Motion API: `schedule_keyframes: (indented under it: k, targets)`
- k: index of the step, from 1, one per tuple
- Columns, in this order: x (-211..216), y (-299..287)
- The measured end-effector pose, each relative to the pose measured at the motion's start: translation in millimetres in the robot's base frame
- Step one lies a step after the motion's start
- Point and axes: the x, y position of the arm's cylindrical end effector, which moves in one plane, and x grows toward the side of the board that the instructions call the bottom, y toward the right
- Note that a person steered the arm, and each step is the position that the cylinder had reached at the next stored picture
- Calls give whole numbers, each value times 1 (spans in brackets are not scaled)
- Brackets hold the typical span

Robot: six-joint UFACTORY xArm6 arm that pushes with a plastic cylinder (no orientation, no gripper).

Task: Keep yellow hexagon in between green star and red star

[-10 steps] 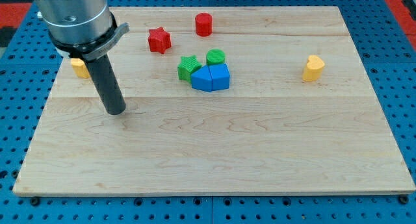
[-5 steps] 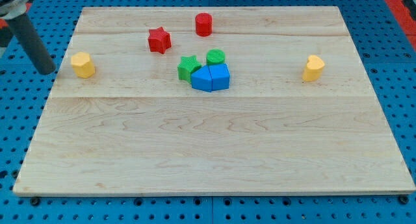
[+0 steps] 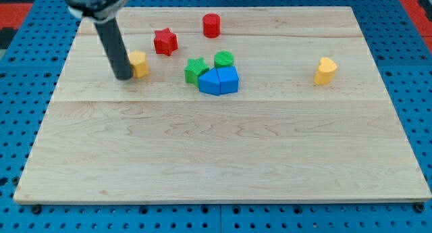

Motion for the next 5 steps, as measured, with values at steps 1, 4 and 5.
schedule_keyframes:
  k: [1, 4, 5]
  targets:
    - [-10, 46]
    - [-24, -36]
    - [-52, 4]
